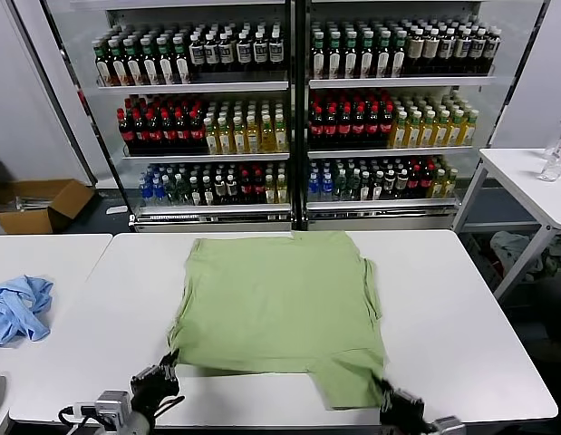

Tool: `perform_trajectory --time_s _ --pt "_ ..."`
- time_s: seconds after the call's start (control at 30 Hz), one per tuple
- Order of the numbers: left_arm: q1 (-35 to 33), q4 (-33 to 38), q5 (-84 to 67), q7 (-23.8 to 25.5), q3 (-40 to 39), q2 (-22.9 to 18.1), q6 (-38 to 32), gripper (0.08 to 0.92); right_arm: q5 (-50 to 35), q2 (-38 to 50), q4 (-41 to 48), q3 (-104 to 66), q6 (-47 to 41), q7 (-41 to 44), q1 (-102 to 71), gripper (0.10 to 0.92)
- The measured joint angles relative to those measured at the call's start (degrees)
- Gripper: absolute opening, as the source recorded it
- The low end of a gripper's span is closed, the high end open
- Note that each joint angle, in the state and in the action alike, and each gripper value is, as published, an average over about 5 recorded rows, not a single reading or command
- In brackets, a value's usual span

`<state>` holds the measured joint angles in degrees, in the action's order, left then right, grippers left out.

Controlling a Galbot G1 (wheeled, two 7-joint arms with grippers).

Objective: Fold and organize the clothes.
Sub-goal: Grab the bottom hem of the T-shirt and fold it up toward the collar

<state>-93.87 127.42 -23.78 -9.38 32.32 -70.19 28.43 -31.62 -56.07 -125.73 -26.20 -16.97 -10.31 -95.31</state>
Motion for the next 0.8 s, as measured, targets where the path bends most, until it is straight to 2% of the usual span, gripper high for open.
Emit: perform_trajectory --time_s 0.23,0.57,0.67,0.8 --pt "4.32 -2.09 -4.69 0.22 0.2 2.94 -1.67 0.084 -0.73 1.19 3.52 0.84 0.63 -0.11 7.97 0.106" --pt "14.15 -10.55 -6.71 0.03 -2.53 5.37 -3.5 0.084 1.5 0.75 12.85 7.28 -0.2 0.34 21.59 0.108" --pt "16.53 -13.1 -6.16 -0.12 -3.7 5.44 -3.97 0.084 3.2 0.03 15.3 9.29 -0.75 0.63 24.48 0.145" --pt "18.83 -15.9 -4.97 -0.47 -5.0 5.29 -4.58 0.1 5.85 -0.94 17.42 11.25 -1.1 0.85 26.71 0.258"
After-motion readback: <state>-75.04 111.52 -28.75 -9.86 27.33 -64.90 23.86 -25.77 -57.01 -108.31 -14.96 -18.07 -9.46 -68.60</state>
